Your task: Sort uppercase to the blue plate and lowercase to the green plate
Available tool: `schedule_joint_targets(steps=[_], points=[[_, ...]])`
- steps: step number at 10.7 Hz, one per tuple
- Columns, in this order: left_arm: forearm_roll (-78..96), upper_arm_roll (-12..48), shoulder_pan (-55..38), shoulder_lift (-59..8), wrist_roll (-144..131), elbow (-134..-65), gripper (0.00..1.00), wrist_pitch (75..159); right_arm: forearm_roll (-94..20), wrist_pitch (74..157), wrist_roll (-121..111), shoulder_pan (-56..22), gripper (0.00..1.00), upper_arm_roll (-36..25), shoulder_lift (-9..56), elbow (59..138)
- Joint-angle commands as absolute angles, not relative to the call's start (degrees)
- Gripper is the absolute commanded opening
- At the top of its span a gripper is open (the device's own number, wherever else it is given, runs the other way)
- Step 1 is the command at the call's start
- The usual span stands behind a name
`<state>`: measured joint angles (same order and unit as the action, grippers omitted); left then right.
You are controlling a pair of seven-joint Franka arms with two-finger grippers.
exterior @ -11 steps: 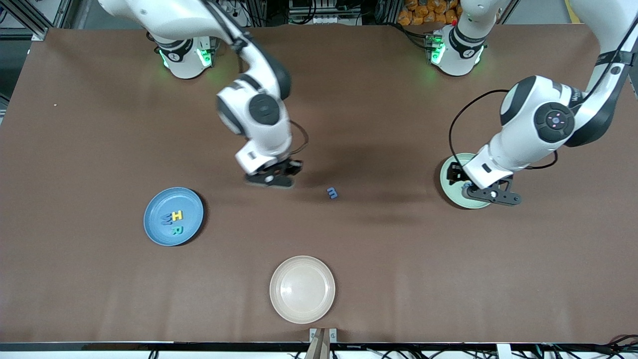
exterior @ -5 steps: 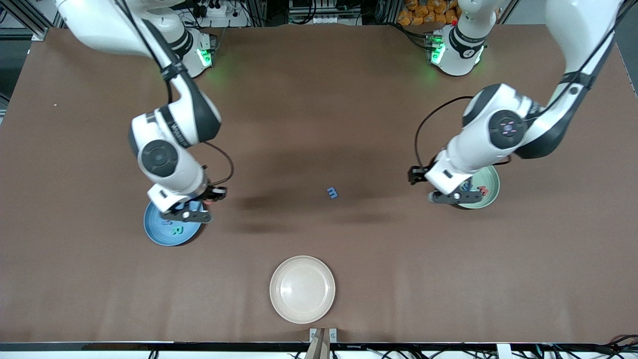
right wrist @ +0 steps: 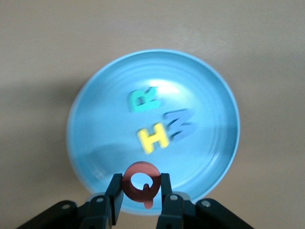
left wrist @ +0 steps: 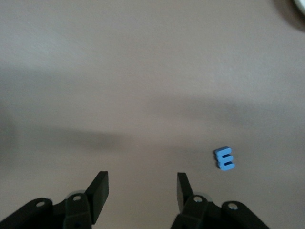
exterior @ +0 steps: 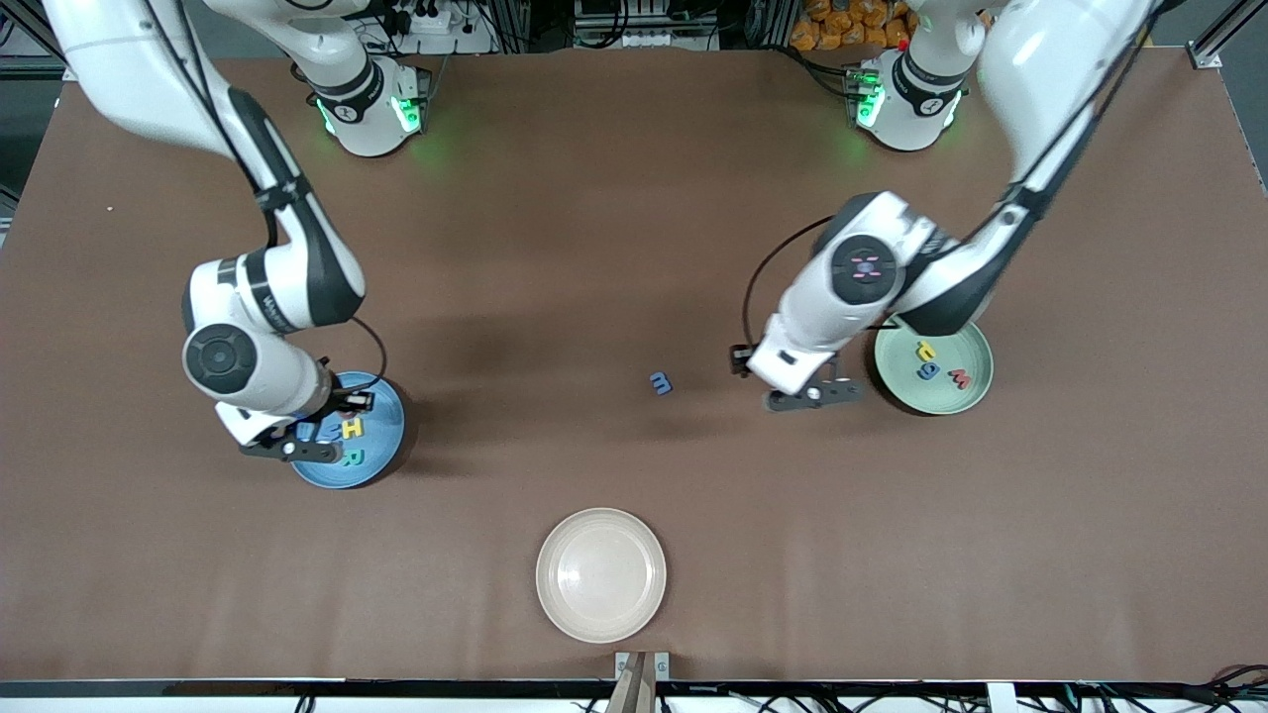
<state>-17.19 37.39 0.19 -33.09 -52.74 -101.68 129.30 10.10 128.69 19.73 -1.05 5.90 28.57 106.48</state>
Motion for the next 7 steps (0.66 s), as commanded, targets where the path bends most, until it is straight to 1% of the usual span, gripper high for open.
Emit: schedule_joint_targets(steps=[1, 3, 4, 5, 6, 7], points=[[-16.9, 33.8, -5.3, -36.5, -57.2, -97.5, 0.66, 130.4, 9.1, 134.5, 19.2, -1.3, 0.00, 4.8, 30.4, 108.8], [-17.6, 31.1, -9.0, -39.0, -59.8, -94.9, 0.66, 130.5, 9.1, 134.6, 20.1, -1.8, 0.31, 4.7, 30.6, 108.7], [-17.7, 28.7, -12.4, -40.1, -61.5, -92.9, 0.66, 130.5, 9.1, 134.3, 20.2, -2.2, 0.57, 4.5, 30.2, 108.7], [-17.3, 25.6, -15.5, -40.7, -62.0, -91.9, 0.66, 130.5, 9.1, 134.1, 19.9, -3.0, 1.00, 3.2, 29.6, 108.7], [-17.2, 23.5, -18.0, -41.7, -63.0, -90.4, 0.66, 130.5, 9.0, 133.9, 19.8, -3.7, 1.00, 2.8, 28.5, 108.7], [-17.2, 22.7, -19.2, -43.0, -64.0, -88.5, 0.66, 130.5, 9.0, 131.2, 19.8, -3.9, 1.00, 2.9, 27.0, 108.1]])
